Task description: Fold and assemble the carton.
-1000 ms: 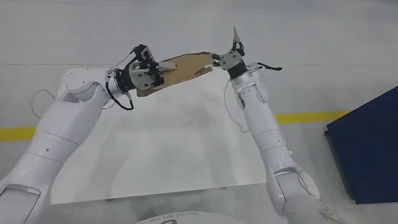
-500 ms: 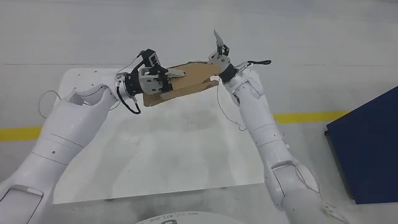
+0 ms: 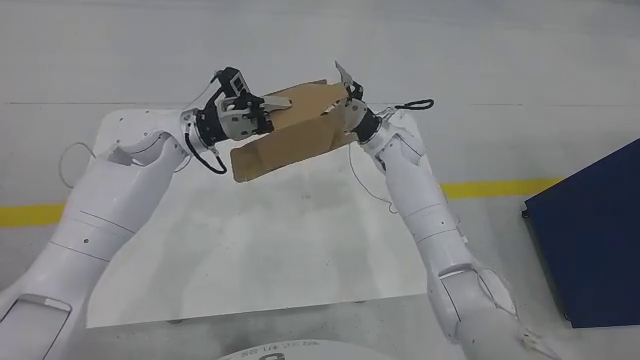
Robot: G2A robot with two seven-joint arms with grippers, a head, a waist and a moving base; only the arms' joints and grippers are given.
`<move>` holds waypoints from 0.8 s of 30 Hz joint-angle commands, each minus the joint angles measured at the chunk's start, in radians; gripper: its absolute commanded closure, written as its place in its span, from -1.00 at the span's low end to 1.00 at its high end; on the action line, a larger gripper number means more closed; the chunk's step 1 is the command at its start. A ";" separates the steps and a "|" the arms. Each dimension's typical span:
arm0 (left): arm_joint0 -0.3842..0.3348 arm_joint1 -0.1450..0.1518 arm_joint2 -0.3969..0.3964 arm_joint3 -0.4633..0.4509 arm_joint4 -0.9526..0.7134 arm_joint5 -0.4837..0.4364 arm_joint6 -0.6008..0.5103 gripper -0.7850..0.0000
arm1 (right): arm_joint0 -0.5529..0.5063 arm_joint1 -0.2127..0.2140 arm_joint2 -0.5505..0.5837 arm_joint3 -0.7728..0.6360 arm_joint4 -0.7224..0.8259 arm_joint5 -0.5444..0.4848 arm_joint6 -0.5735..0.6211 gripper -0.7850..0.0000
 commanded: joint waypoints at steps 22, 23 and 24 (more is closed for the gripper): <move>-0.006 -0.005 -0.032 0.039 0.161 -0.190 0.085 1.00 | -0.004 0.002 -0.007 -0.010 0.007 0.038 0.017 -1.00; -0.007 -0.006 -0.034 0.043 0.168 -0.198 0.090 1.00 | -0.004 0.002 -0.007 -0.010 0.008 0.038 0.018 -1.00; -0.008 -0.006 -0.035 0.047 0.173 -0.204 0.093 1.00 | -0.004 0.003 -0.007 -0.009 0.008 0.038 0.019 -1.00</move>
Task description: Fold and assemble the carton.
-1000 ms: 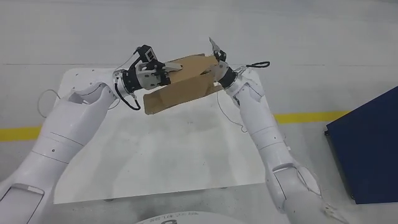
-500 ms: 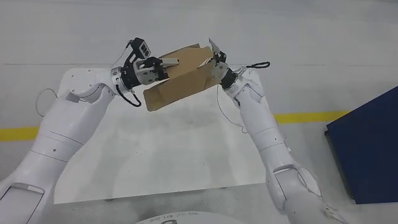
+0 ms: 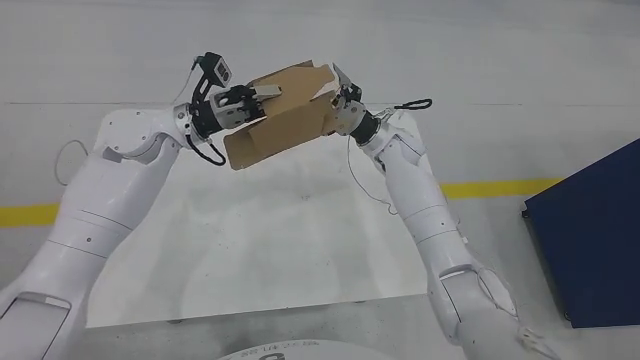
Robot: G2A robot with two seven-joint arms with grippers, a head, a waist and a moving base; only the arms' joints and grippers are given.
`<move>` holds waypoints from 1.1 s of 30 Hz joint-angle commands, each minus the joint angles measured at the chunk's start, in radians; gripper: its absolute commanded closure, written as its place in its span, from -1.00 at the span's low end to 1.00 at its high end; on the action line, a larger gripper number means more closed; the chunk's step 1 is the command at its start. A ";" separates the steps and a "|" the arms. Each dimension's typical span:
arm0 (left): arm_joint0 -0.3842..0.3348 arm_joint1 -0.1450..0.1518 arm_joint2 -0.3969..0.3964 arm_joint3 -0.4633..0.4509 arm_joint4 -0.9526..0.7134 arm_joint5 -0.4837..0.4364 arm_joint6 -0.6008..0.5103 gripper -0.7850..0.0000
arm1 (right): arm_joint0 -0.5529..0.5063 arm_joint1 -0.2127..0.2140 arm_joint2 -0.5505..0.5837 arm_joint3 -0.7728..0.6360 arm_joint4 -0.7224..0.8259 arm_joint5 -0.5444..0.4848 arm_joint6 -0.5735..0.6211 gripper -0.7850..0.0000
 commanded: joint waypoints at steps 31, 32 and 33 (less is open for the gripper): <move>0.049 0.011 -0.108 -0.041 -0.192 0.144 -0.121 1.00 | -0.019 0.005 0.014 -0.041 -0.101 -0.102 -0.161 -1.00; 0.051 0.012 -0.108 -0.046 -0.193 0.158 -0.118 1.00 | -0.021 0.005 0.011 -0.048 -0.109 -0.092 -0.157 -1.00; 0.053 0.012 -0.108 -0.048 -0.195 0.172 -0.117 1.00 | -0.023 0.007 0.007 -0.055 -0.127 -0.090 -0.159 -1.00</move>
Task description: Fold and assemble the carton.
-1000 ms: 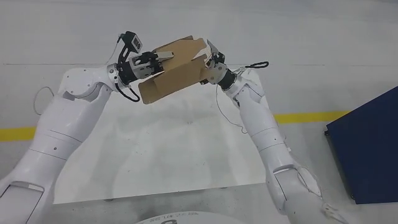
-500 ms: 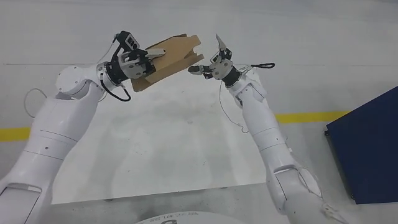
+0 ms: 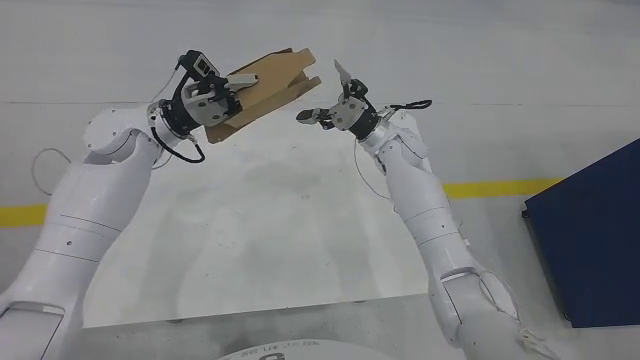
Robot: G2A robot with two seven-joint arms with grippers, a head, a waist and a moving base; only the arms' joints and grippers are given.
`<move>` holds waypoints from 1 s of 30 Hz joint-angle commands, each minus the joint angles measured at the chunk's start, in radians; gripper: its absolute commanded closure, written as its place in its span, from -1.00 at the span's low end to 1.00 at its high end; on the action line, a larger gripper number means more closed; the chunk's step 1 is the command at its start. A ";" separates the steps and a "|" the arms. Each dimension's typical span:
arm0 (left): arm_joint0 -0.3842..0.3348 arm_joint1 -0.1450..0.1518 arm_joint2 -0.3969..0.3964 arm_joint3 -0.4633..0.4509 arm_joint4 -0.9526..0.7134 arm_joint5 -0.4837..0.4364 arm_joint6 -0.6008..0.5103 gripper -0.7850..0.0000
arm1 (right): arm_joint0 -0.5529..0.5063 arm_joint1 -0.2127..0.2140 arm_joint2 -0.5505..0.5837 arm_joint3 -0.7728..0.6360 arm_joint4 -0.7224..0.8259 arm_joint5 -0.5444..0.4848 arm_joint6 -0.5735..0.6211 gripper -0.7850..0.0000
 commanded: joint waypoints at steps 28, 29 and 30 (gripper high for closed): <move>-0.067 -0.033 0.072 0.119 -0.171 0.353 0.005 1.00 | -0.067 0.016 -0.068 -0.135 -0.204 -0.049 0.099 -1.00; -0.069 -0.034 0.074 0.122 -0.172 0.354 0.006 1.00 | -0.068 0.016 -0.070 -0.137 -0.208 -0.050 0.100 -1.00; -0.069 -0.035 0.075 0.126 -0.180 0.363 0.003 1.00 | -0.069 0.017 -0.071 -0.139 -0.211 -0.051 0.101 -1.00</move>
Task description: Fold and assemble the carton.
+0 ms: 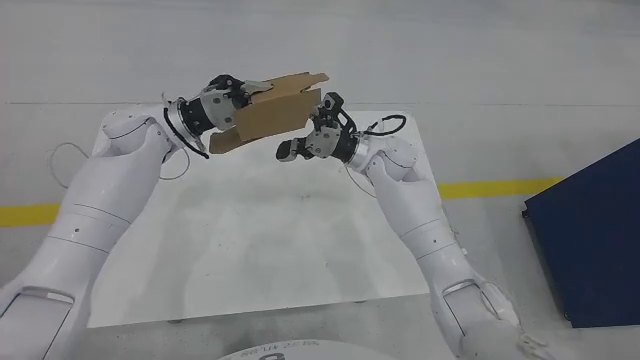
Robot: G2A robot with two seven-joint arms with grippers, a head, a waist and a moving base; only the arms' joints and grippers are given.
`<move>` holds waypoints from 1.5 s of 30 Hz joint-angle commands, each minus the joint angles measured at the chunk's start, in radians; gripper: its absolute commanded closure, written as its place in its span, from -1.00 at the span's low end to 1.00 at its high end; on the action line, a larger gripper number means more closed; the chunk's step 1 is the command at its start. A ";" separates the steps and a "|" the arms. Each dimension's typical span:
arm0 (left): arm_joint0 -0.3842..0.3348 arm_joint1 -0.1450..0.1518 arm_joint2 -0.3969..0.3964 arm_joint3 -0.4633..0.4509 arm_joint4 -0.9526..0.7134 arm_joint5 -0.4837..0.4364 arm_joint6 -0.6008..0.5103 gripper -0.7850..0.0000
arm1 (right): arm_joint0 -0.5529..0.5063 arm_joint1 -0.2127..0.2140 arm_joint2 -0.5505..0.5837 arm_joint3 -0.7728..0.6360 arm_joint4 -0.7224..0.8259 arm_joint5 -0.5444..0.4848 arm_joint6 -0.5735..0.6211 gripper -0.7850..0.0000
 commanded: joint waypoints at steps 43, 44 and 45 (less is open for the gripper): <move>-0.032 -0.013 0.010 0.059 -0.040 0.154 0.012 1.00 | -0.015 0.015 -0.027 -0.035 -0.094 0.002 -0.019 -1.00; -0.026 -0.010 0.006 0.052 -0.040 0.169 0.021 1.00 | -0.016 0.014 -0.027 -0.036 -0.092 0.003 -0.021 -1.00; -0.023 -0.008 -0.002 0.047 -0.044 0.186 0.028 1.00 | -0.022 0.015 -0.025 -0.042 -0.085 0.007 -0.025 -1.00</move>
